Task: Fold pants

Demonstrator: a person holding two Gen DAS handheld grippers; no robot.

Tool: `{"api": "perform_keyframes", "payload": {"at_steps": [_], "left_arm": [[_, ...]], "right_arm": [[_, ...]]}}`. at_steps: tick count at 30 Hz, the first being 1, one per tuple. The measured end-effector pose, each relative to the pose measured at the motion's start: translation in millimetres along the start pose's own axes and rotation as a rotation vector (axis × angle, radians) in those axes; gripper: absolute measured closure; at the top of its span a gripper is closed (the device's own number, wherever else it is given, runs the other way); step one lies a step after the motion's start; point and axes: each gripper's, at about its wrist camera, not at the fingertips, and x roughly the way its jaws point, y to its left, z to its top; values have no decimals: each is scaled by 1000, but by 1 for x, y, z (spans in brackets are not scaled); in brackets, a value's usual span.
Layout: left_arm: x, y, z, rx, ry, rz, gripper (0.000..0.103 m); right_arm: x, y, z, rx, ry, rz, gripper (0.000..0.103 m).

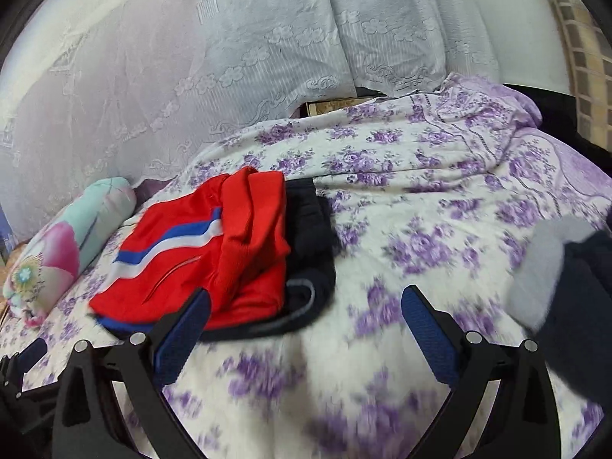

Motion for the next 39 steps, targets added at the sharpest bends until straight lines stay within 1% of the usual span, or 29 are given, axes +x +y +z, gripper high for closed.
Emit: {"api": "perform_keyframes", "payload": {"at_steps": [2, 7, 9, 11, 14, 17, 21, 26, 29, 34, 39], "left_arm": [[-18, 3, -9, -4, -16, 0, 4], [-59, 5, -28, 11, -67, 30, 4], [-77, 6, -34, 20, -102, 42, 4], [-91, 8, -38, 17, -123, 30, 4], [-105, 11, -40, 9, -143, 22, 4], [-118, 12, -42, 16, -170, 30, 4], [-125, 9, -41, 27, -187, 15, 4], [-129, 1, -41, 57, -207, 23, 4], [-130, -1, -42, 62, -214, 20, 4], [-130, 3, -40, 43, -206, 1, 4], [-130, 6, -39, 27, -203, -8, 4]], "right_arm": [[-16, 1, -8, -10, -11, 8, 3], [-57, 7, -25, -51, -56, 31, 3], [-77, 11, -31, -74, -91, 46, 3], [-95, 14, -36, -92, -132, 58, 3], [-121, 20, -43, -122, -188, 84, 3], [-136, 27, -45, -147, -216, 115, 3], [-143, 39, -45, -207, -259, 110, 3], [-140, 47, -45, -247, -258, 104, 3], [-140, 48, -46, -247, -262, 105, 3], [-144, 44, -44, -223, -288, 106, 3], [-141, 40, -43, -193, -275, 105, 3]]}}
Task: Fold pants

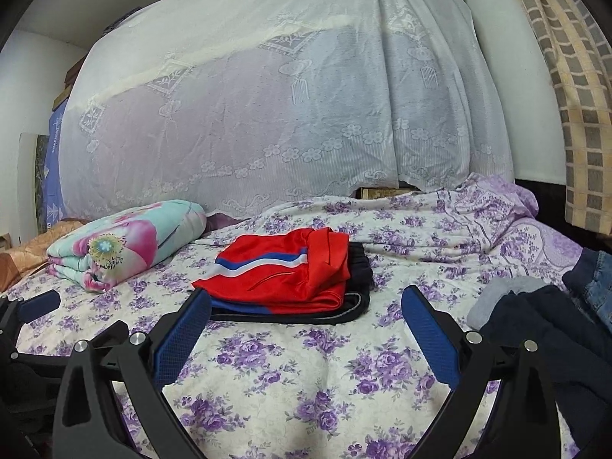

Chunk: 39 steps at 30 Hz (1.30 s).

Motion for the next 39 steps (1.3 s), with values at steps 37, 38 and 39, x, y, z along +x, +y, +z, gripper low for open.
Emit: {"api": "perform_keyframes", "payload": {"at_steps": [37, 38, 39], "left_arm": [[1, -2, -3, 5, 7, -11, 4], [1, -2, -3, 6, 7, -11, 4], [1, -2, -3, 6, 7, -11, 4]], "right_arm": [[6, -4, -2, 29, 29, 4, 3], [6, -4, -2, 29, 29, 3, 3], [6, -4, -2, 29, 29, 3, 3]]}}
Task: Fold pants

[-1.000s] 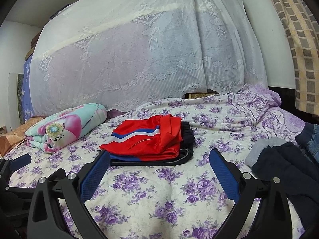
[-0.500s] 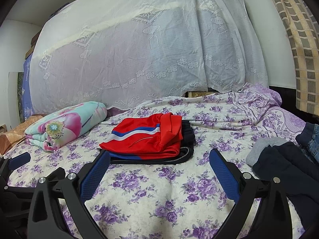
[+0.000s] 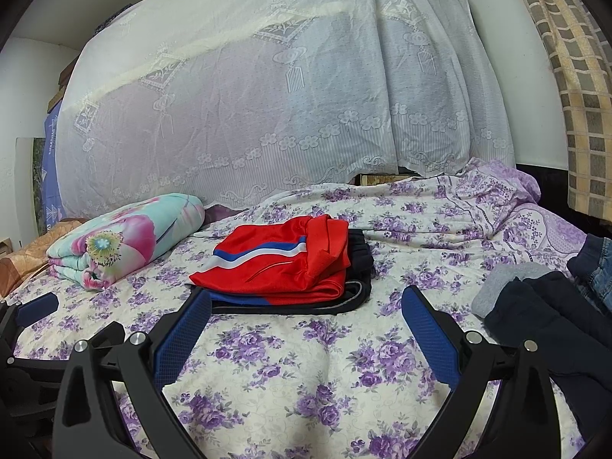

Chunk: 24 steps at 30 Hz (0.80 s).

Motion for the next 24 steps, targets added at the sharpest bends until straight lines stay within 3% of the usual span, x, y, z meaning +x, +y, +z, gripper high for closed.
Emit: {"api": "perform_keyframes", "payload": {"at_steps": [24], "left_arm": [[0, -1, 1, 1, 1, 1, 4]], "right_arm": [[0, -2, -2, -1, 6, 5, 3]]}}
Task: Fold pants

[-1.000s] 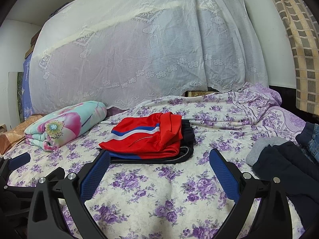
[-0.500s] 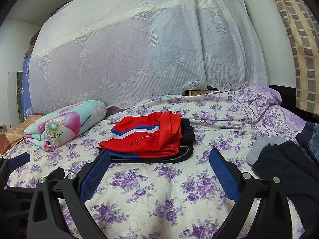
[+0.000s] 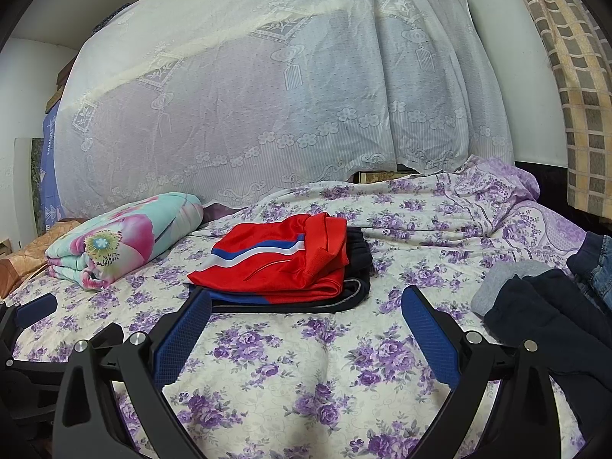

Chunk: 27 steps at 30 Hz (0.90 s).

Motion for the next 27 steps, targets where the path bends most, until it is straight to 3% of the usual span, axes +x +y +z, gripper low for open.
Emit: {"api": "perform_keyframes", "payload": {"at_steps": [27], "left_arm": [[0, -3, -2, 4, 8, -9, 4]], "right_arm": [[0, -3, -4, 8, 12, -1, 3]]}}
